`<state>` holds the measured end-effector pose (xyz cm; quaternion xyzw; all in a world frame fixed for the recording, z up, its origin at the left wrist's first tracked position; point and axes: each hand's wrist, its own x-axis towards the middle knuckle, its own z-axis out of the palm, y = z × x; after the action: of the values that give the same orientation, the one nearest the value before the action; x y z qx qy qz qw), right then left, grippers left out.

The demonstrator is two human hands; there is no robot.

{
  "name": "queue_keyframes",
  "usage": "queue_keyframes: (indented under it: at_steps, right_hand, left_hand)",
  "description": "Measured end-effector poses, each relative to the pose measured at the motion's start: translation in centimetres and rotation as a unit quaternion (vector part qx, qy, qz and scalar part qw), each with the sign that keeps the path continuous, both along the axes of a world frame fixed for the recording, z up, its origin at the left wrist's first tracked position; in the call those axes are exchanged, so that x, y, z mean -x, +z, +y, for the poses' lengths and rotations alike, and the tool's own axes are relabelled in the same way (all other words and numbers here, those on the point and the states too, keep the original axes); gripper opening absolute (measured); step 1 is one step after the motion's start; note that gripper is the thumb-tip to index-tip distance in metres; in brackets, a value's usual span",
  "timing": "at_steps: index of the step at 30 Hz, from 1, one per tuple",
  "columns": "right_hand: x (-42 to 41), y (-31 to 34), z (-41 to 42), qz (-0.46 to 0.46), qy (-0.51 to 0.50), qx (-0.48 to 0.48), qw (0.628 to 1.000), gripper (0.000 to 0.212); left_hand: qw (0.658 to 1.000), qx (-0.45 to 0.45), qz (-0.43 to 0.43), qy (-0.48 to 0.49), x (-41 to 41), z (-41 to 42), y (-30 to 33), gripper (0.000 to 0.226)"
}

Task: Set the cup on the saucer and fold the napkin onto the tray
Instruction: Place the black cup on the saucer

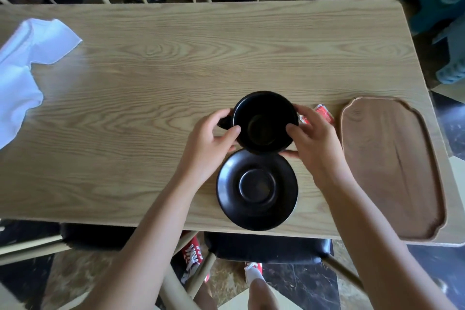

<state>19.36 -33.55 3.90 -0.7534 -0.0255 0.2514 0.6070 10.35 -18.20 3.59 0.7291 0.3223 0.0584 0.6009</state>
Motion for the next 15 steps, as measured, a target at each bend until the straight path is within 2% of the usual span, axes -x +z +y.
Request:
queue_keyframes:
  at_steps: [4, 8, 15]
  right_hand:
    - [3.6, -0.7, -1.6, 0.033, -0.003, -0.006, 0.999, 0.040]
    - [5.5, -1.7, -2.6, 0.052, -0.006, 0.001, 0.999, 0.042]
    - [7.1, -2.8, -3.9, 0.065, 0.017, 0.025, 0.997, 0.042]
  left_hand:
    - [1.000, 0.012, 0.019, 0.011, 3.3, -1.5, -0.3, 0.028]
    - [0.998, 0.045, 0.036, 0.018, 5.4, -2.8, -1.2, 0.031]
    - [0.998, 0.036, 0.044, 0.013, 7.3, -4.0, -2.0, 0.030]
